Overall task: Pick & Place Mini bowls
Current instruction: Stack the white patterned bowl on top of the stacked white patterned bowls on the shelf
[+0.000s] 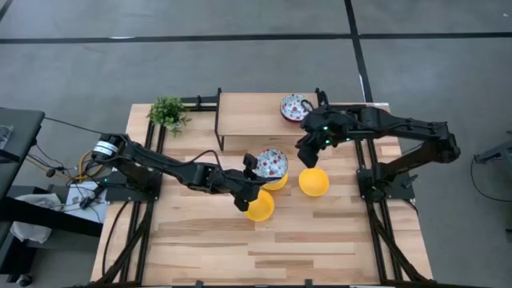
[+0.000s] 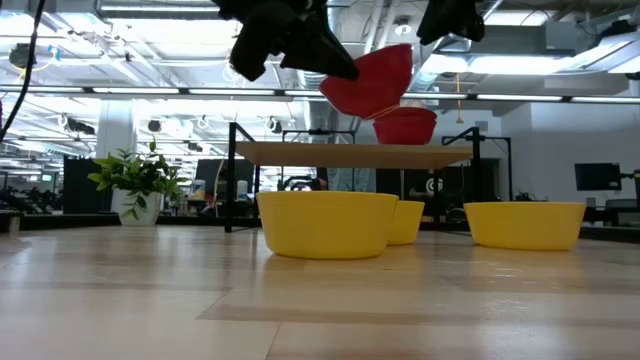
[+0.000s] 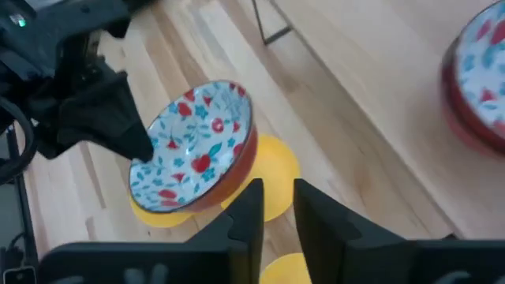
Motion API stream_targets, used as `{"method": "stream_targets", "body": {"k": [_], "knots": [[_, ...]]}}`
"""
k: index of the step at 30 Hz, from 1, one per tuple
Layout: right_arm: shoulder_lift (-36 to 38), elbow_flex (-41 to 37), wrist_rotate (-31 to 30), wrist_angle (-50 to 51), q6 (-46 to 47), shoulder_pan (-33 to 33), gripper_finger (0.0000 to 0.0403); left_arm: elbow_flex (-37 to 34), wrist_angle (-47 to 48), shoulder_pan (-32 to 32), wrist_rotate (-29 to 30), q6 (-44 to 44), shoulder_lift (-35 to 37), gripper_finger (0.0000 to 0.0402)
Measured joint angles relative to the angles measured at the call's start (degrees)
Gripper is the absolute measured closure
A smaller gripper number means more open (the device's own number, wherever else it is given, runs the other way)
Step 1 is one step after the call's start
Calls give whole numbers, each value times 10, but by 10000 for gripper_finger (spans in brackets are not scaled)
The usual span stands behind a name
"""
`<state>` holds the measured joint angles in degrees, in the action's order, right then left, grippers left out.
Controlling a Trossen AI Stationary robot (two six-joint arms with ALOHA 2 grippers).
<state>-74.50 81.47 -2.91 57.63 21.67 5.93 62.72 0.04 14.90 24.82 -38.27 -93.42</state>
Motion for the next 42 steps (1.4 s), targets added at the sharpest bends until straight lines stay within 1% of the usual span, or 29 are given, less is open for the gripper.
{"method": "stream_targets", "body": {"k": [7,10,14,23,32,42], "knots": [[-60,0,0,-26,-10,-7,290,0,1,0,7,-3,-4,389],[-77,0,0,-43,-11,-7,278,0,1,0,7,-4,-4,387],[-89,0,0,-54,-11,-7,272,0,2,0,7,-4,-4,389],[-117,1,-2,-74,4,-29,283,0,10,0,3,-2,-4,389],[-158,0,-2,-67,15,-29,294,0,17,1,0,-2,-4,389],[-154,0,-1,-71,21,-23,318,0,13,0,2,-3,-4,389]]}}
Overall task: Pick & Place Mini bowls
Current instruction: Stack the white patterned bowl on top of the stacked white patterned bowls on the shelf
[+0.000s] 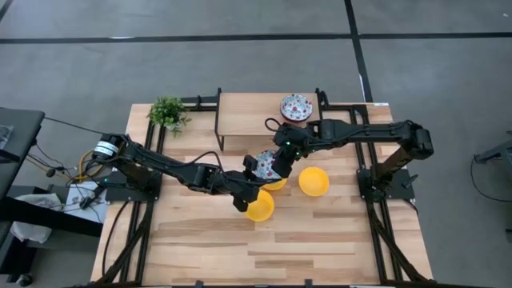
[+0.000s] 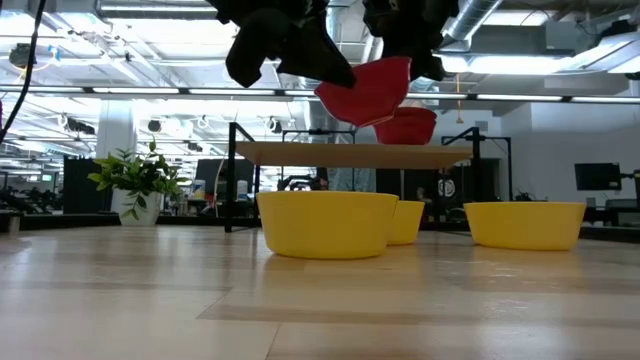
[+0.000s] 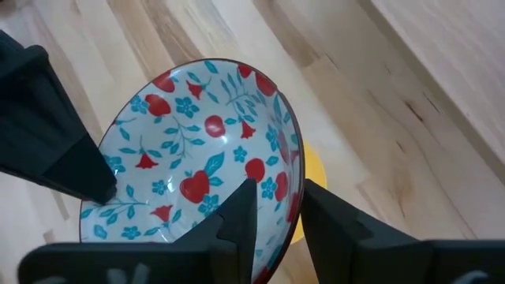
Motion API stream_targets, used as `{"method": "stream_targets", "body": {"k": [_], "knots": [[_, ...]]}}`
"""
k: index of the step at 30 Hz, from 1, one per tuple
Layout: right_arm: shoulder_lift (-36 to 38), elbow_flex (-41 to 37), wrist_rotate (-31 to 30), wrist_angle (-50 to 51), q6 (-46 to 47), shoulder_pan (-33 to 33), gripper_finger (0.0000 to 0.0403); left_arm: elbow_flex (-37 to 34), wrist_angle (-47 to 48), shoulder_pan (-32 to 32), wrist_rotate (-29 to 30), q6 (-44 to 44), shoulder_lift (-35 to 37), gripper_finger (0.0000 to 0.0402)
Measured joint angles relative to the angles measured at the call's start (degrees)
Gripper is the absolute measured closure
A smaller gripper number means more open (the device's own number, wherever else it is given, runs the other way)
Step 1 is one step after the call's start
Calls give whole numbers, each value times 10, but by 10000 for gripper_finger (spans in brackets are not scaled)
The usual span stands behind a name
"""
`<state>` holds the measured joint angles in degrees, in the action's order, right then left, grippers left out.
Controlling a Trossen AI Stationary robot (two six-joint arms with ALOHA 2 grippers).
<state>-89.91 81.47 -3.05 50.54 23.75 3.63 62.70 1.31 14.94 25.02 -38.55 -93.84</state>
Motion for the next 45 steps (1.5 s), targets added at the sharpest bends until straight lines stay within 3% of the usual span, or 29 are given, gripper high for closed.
{"method": "stream_targets", "body": {"k": [31,45], "knots": [[0,0,-10,-1,-32,-1,328,0,1,1,0,14,0,386],[0,0,-21,0,-59,-1,235,0,3,4,3,15,1,386]]}}
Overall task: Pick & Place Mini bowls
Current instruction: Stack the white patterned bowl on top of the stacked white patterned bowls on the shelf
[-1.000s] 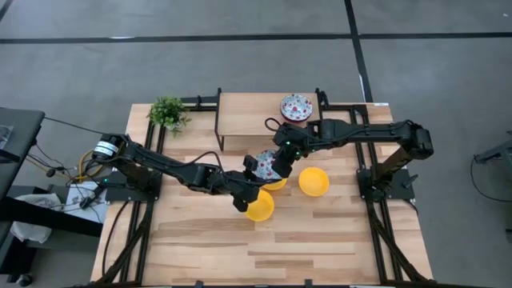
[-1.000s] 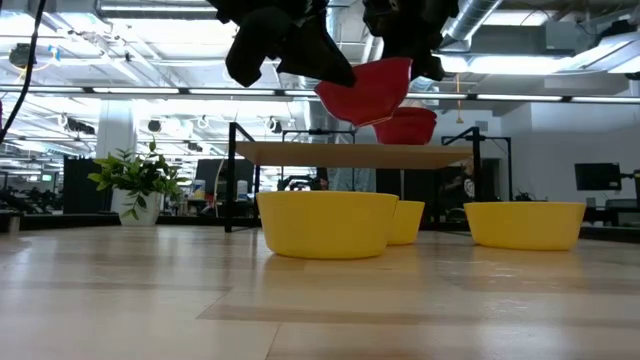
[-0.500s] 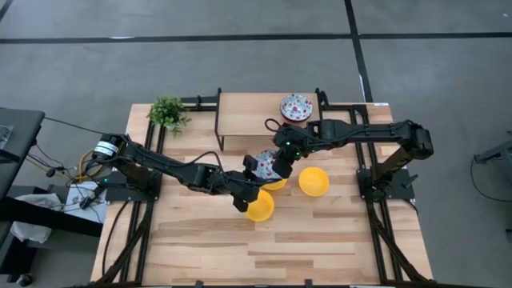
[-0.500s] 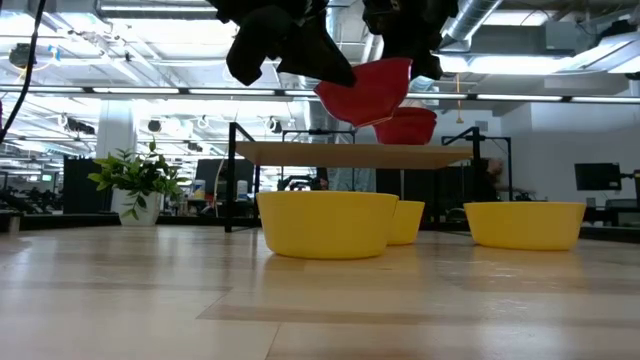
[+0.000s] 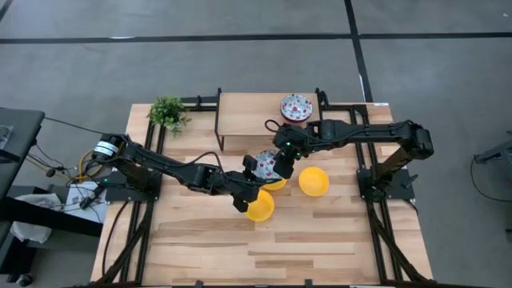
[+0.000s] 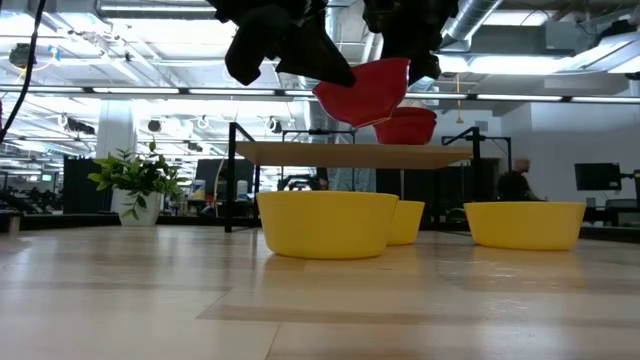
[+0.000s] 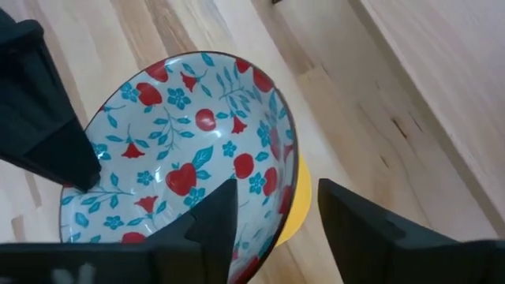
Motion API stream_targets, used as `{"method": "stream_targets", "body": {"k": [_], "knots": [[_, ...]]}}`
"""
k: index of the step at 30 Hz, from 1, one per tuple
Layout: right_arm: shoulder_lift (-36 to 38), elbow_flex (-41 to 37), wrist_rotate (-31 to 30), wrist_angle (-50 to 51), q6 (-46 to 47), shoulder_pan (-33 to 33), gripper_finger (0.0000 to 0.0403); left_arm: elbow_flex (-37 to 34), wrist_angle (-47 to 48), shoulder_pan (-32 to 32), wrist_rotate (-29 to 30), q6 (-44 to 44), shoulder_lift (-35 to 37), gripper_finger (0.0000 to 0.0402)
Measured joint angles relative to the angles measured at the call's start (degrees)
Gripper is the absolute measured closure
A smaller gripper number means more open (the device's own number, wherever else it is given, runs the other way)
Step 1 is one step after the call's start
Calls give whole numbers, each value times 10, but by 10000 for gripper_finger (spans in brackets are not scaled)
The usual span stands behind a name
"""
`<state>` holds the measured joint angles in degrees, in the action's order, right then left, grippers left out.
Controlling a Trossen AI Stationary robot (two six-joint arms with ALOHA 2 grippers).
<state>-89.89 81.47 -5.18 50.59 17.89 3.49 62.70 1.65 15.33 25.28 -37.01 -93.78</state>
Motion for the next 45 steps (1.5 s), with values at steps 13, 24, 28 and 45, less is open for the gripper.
{"method": "stream_targets", "body": {"k": [13,24,28,45], "knots": [[0,0,-13,-1,-1,0,244,0,10,0,2,0,0,388],[0,0,-12,-2,-3,0,277,0,10,4,2,0,0,388],[0,0,-11,-2,-3,0,283,0,21,12,2,0,0,387],[0,0,-4,-1,34,0,313,0,30,12,-2,0,0,387]]}}
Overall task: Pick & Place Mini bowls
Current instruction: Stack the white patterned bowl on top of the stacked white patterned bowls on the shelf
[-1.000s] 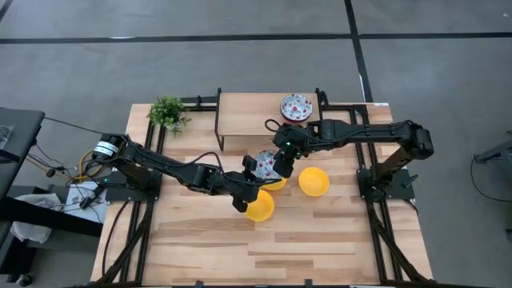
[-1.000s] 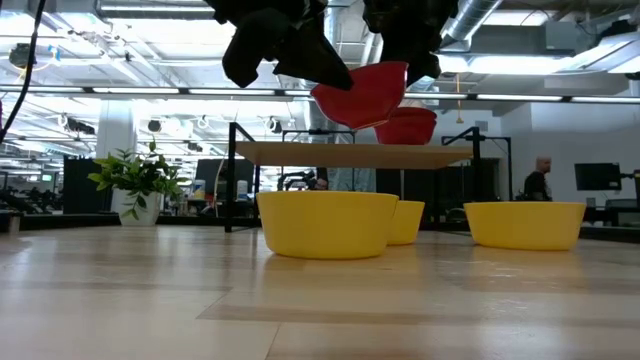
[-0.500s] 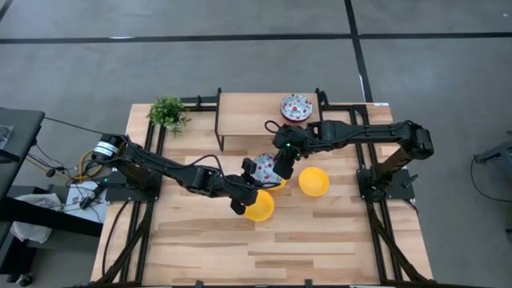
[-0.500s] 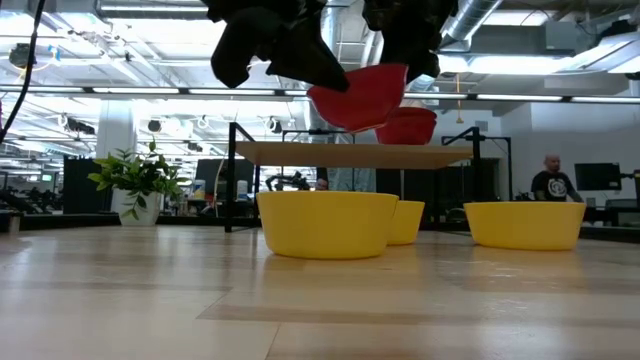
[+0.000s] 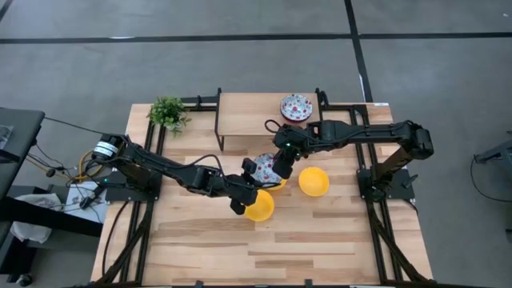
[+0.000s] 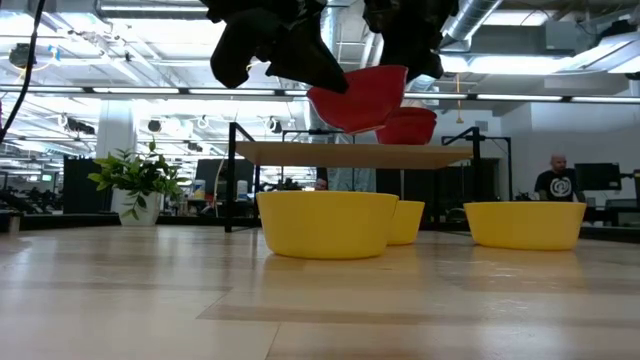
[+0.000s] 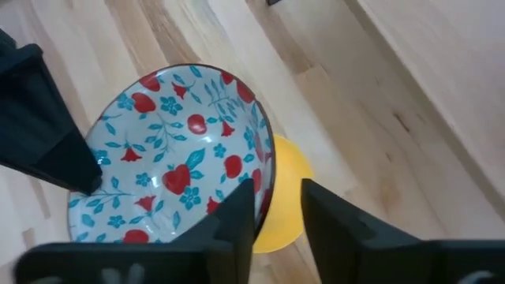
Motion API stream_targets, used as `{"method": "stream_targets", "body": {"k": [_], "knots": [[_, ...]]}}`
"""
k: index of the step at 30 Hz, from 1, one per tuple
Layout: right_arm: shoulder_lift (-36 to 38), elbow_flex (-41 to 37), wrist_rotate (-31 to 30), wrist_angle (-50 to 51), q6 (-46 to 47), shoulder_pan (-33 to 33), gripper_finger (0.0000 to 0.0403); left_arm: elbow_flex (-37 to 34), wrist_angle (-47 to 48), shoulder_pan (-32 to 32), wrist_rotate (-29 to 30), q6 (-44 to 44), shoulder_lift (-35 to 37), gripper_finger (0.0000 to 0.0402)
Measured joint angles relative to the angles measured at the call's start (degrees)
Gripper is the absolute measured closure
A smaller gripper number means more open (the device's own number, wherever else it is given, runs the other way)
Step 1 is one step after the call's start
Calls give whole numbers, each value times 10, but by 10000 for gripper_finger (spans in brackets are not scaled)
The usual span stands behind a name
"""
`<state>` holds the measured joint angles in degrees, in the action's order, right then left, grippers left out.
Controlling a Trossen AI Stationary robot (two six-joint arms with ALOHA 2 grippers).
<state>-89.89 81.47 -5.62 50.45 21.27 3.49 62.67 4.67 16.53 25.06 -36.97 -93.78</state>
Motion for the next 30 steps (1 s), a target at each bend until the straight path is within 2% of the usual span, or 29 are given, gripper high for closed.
{"method": "stream_targets", "body": {"k": [6,15,30], "knots": [[-16,2,34,-8,14,0,393,0,0,0,-5,0,0,386],[-55,1,44,1,28,1,398,-1,0,2,-8,4,-1,380],[-38,1,58,3,29,5,402,0,-2,5,-2,25,-1,380]]}}
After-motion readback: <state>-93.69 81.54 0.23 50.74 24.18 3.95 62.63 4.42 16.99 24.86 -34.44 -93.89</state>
